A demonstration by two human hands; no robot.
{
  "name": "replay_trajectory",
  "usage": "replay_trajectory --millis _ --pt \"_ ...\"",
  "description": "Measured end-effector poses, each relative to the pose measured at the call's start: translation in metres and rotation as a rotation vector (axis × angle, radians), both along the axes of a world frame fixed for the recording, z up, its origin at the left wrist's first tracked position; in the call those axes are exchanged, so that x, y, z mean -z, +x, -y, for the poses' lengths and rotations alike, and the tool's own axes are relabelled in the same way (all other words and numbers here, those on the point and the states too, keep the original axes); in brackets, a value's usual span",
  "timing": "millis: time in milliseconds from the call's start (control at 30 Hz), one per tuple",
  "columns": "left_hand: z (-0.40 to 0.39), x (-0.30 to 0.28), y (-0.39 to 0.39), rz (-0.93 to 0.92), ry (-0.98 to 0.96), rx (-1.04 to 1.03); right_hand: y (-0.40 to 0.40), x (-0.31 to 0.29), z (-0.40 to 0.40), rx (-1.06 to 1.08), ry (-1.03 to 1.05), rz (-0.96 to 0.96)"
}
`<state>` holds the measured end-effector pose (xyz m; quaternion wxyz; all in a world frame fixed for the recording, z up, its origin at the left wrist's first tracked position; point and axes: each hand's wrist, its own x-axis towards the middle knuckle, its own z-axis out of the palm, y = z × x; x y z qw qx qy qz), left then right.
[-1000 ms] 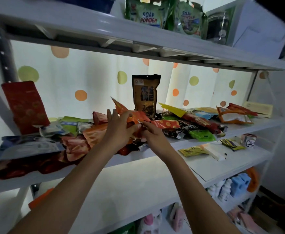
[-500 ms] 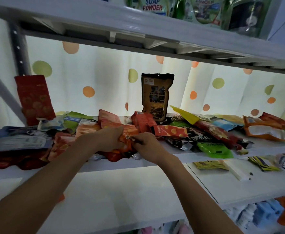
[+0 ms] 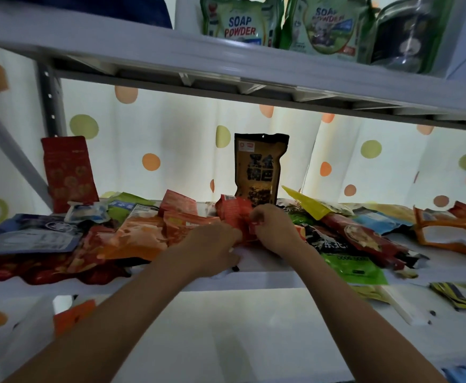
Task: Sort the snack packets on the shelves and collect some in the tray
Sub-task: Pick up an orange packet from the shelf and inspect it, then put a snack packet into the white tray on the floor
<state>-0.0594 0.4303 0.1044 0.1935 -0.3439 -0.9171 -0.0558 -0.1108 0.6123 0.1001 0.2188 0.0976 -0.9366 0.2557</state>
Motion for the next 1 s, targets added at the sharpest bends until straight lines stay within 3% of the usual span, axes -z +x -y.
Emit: replay_trajectory --millis 67,233,400,500,567,700,867,1000 --pt "-0.003 0.008 0.007 -0.045 0.085 0.071 -0.009 0.005 -0.008 0.107 -0.003 -0.028" --pt "-0.002 0.033 0.013 -0.102 0.190 0.130 -0.018 0.022 -0.020 0.163 0.199 0.178" --pt "0.007 0.036 0.010 -0.101 0.208 0.097 -0.013 0.036 -0.009 0.274 0.448 -0.017" --pt "0.013 0.034 0.015 -0.096 0.240 0.124 -0.012 0.038 -0.010 0.353 0.423 -0.106" --pt "0.019 0.034 0.015 -0.103 0.276 0.161 -0.007 0.031 -0.011 0.381 0.305 -0.206" --pt "0.029 0.029 0.021 0.041 0.468 0.184 0.025 0.003 -0.001 0.269 -0.240 -0.417" --pt "0.033 0.023 0.030 0.292 0.843 0.238 0.092 -0.016 0.029 0.175 -0.621 -0.359" --pt "0.027 0.036 0.044 0.478 1.076 0.418 0.164 0.003 0.055 0.109 -0.870 -0.283"
